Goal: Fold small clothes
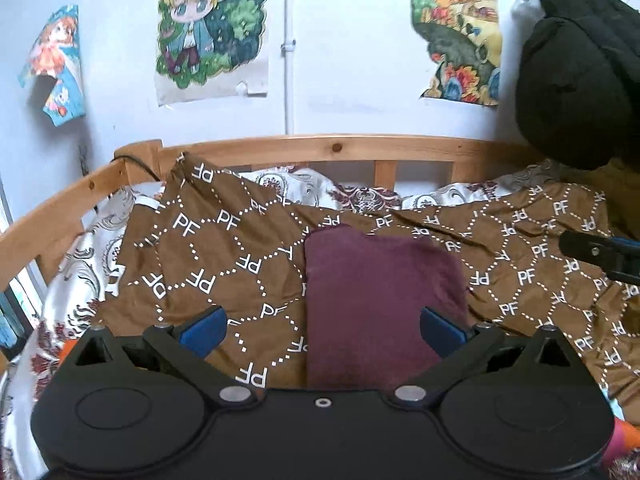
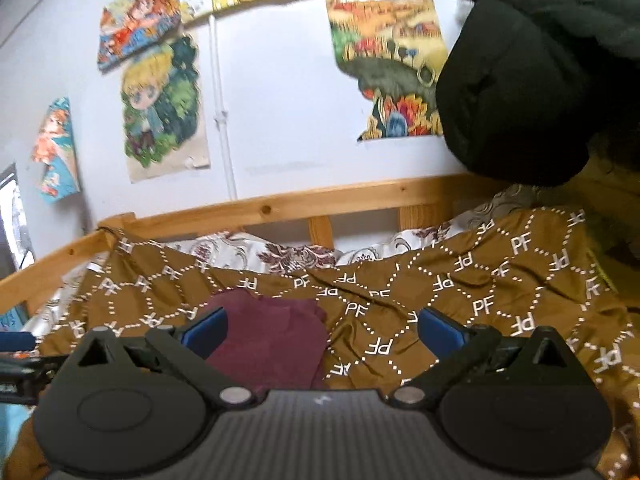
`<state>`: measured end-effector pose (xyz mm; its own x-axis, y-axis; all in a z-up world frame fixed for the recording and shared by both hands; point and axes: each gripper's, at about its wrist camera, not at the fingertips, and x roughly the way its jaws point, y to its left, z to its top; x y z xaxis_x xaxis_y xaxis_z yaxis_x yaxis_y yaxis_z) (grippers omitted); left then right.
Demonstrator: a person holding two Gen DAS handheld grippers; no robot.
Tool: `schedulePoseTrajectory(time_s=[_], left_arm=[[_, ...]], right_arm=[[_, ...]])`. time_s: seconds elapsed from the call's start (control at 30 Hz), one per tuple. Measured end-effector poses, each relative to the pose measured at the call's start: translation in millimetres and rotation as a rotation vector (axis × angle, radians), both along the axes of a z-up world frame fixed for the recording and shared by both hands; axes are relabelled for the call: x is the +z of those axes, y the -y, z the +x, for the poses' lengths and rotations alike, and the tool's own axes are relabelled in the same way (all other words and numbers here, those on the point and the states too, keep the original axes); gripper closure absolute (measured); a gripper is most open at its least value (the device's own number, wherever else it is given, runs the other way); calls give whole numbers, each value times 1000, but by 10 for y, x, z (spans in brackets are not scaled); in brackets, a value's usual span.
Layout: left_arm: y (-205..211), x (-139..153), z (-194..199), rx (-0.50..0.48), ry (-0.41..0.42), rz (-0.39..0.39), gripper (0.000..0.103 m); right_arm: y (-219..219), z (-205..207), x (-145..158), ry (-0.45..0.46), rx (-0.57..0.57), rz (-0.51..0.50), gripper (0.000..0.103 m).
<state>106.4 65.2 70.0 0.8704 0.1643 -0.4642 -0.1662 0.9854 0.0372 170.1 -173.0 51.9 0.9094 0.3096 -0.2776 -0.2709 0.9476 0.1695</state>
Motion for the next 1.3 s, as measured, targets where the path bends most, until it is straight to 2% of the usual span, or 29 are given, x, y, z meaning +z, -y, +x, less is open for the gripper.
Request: schedulePoseTrajectory(time_s=[0.13,0.23,0.37,0.5,0.63,0.83,1.3], left_arm=[[67,-10,-231,2,6,1,1],[96,-125,-403,18,6,0,1],[61,-318,-556,29,1,-35,1],[61,-450,-620,30,10,16,1],[69,-555,-597,32,-7,30,1],[50,-679,-569,26,-38,11,1],[-16,-699,-539,25,-47,-26,1]], right_arm=[[70,-387,65,20,-5,5,0],[116,-649,18,19,-6,11,0],[167,-920,-158,22,-35,31,0],[239,-1088,-410,32,-47,30,0],[213,-1059,-581,20,-40,-21,0],[164,-984,-675,-8,-23,-14,0],[112,-996,-699,0,-12,-33,0]])
